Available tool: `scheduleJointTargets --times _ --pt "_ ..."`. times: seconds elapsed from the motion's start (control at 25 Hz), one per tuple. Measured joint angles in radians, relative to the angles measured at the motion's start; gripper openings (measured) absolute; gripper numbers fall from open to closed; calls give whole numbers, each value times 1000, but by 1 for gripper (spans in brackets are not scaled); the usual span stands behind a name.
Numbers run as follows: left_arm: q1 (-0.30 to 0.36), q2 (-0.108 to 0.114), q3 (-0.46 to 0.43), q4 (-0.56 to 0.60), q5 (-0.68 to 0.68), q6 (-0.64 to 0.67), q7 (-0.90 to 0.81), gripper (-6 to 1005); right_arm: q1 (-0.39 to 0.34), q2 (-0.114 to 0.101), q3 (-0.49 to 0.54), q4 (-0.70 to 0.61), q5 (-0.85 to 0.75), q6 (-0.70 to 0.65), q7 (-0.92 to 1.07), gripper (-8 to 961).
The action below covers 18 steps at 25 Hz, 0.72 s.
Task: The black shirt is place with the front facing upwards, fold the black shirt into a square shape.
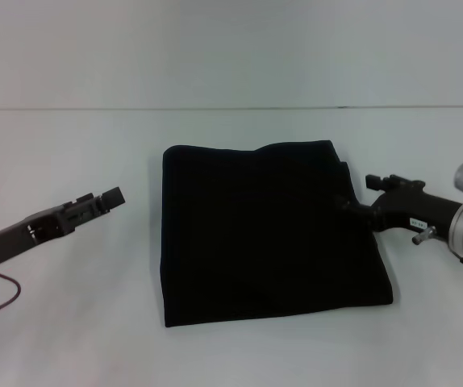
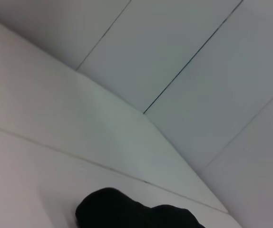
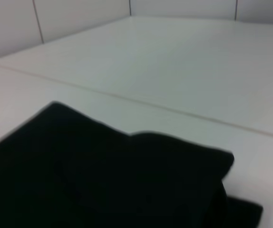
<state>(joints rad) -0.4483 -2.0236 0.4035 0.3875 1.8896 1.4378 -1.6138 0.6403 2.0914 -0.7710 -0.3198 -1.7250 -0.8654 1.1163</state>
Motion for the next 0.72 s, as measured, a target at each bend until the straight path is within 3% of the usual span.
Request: scheduleJointTargets --times 0.28,0.4,0.72 --pt "-98 62 170 -2 24 -54 -472 939 -91 -1 21 -102 30 -229 -101 805" --pt "-164 75 250 -2 99 -114 -662 939 -137 0 13 -98 27 -316 -231 806" --pt "-258 47 321 -47 165 -288 -739 939 -232 1 23 -41 30 -421 -375 808"
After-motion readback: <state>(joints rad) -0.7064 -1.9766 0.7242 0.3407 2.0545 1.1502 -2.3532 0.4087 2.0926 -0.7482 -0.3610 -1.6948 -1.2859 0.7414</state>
